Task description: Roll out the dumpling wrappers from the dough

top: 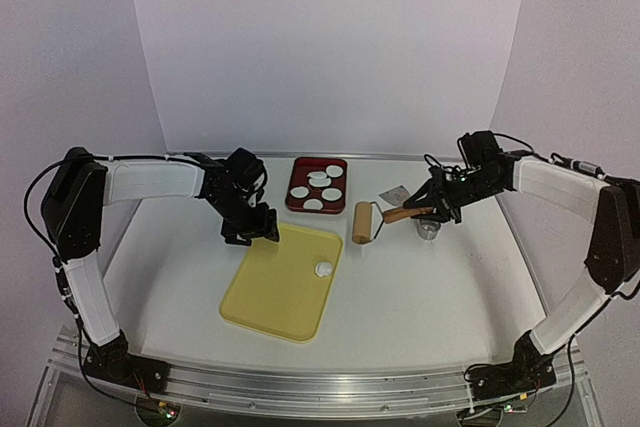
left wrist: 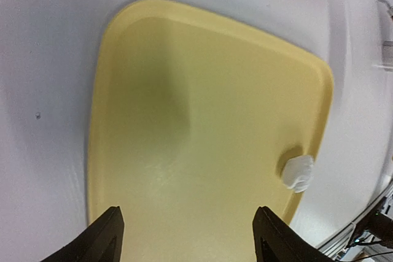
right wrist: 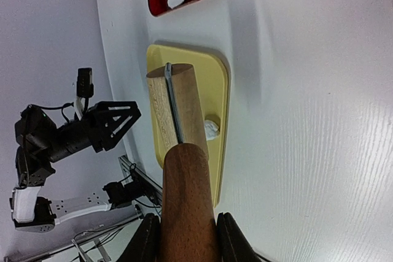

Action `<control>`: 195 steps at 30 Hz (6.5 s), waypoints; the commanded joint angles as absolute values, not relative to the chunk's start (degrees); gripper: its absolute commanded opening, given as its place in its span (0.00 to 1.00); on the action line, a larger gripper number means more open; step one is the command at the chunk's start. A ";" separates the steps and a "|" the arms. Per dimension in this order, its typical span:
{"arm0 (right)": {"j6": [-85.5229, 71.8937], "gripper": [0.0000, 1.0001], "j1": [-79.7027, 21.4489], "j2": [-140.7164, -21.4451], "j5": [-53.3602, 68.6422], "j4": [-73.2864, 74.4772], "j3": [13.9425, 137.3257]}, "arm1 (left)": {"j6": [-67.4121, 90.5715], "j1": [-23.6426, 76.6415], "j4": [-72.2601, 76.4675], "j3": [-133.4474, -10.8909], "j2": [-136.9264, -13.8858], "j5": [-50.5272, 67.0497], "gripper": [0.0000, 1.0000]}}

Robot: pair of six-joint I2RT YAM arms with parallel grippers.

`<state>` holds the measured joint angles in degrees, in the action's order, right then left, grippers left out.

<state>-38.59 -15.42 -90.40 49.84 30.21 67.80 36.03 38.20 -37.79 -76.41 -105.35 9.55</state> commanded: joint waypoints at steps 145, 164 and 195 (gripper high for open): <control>-31.48 0.00 -28.32 -115.45 18.63 56.74 91.59 | 36.03 41.04 -35.77 -80.06 -117.45 7.05 0.00; -30.61 0.00 -28.23 -120.16 9.73 61.39 92.28 | 37.36 41.06 -36.83 -81.61 -118.48 6.66 0.00; -30.47 0.00 -23.63 -118.82 7.48 59.95 84.41 | 38.02 41.07 -36.21 -79.37 -117.33 6.31 0.00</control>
